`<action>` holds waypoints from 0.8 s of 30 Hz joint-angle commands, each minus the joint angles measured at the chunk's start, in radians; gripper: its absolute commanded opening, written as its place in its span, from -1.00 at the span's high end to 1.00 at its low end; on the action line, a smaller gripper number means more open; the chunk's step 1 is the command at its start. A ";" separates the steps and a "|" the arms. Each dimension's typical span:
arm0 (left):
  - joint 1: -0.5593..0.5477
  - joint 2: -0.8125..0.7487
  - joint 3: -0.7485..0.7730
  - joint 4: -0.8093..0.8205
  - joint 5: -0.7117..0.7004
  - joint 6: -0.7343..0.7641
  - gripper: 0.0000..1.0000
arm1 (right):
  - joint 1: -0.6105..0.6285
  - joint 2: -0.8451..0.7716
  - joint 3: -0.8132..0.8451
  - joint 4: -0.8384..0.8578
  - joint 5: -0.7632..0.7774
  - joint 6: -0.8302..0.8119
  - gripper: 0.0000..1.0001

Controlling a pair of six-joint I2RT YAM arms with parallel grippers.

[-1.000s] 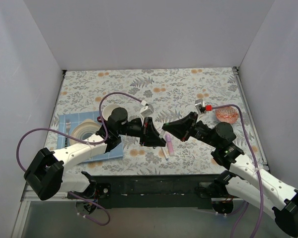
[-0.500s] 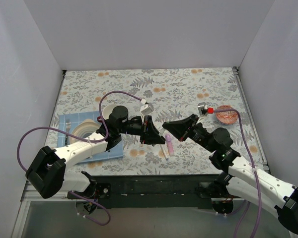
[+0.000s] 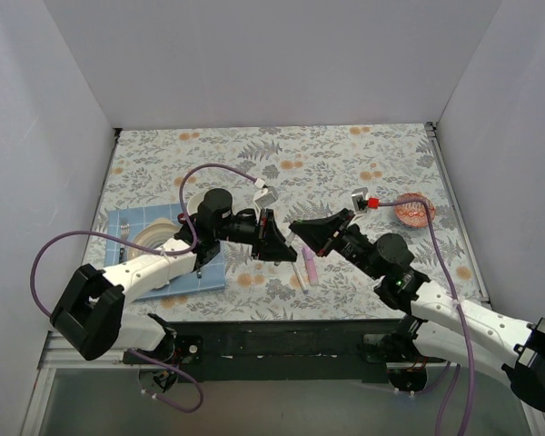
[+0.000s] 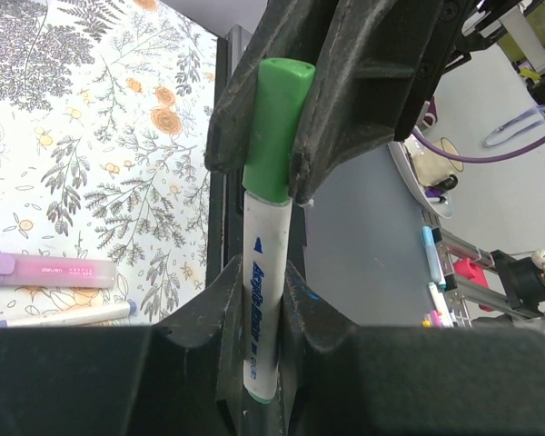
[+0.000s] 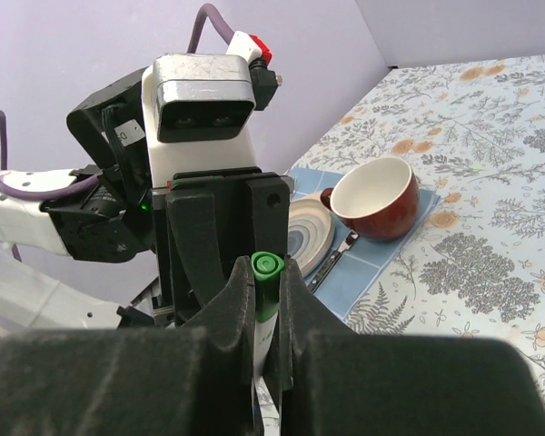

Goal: Insert the pens into the pen caps

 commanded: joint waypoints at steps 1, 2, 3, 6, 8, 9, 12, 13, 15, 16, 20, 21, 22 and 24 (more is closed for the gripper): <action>0.080 0.001 0.185 0.116 -0.234 0.011 1.00 | 0.127 0.059 -0.020 -0.220 -0.376 -0.013 0.97; 0.092 0.009 0.194 0.121 -0.214 0.006 1.00 | 0.134 0.066 -0.019 -0.210 -0.384 -0.018 0.97; 0.109 0.030 0.192 0.156 -0.169 -0.057 1.00 | 0.136 0.085 -0.005 -0.217 -0.385 -0.026 0.97; 0.164 0.050 0.174 0.309 -0.130 -0.164 1.00 | 0.145 0.106 -0.006 -0.211 -0.381 -0.029 0.97; 0.167 0.056 0.189 0.291 -0.136 -0.162 1.00 | 0.162 0.109 -0.008 -0.196 -0.369 -0.019 0.97; 0.167 0.058 0.197 0.288 -0.136 -0.155 1.00 | 0.170 0.117 -0.009 -0.193 -0.359 -0.015 0.97; 0.169 0.055 0.217 0.251 -0.151 -0.110 1.00 | 0.188 0.132 -0.017 -0.150 -0.382 0.000 0.97; 0.170 0.065 0.234 0.239 -0.145 -0.112 1.00 | 0.190 0.135 -0.041 -0.118 -0.394 0.011 0.97; 0.170 0.075 0.240 0.245 -0.136 -0.113 1.00 | 0.205 0.152 -0.058 -0.009 -0.414 0.045 0.97; 0.170 0.078 0.243 0.244 -0.138 -0.115 1.00 | 0.216 0.163 -0.049 -0.009 -0.417 0.042 0.97; 0.170 0.078 0.257 0.210 -0.165 -0.090 1.00 | 0.263 0.220 -0.025 0.013 -0.405 0.053 0.97; 0.170 0.078 0.263 0.205 -0.170 -0.077 1.00 | 0.266 0.227 -0.017 -0.019 -0.395 0.059 0.97; 0.170 0.081 0.275 0.169 -0.168 -0.063 1.00 | 0.269 0.235 -0.010 -0.038 -0.390 0.059 0.97; 0.172 0.088 0.301 0.164 -0.155 -0.053 1.00 | 0.277 0.234 -0.028 -0.033 -0.378 0.072 0.97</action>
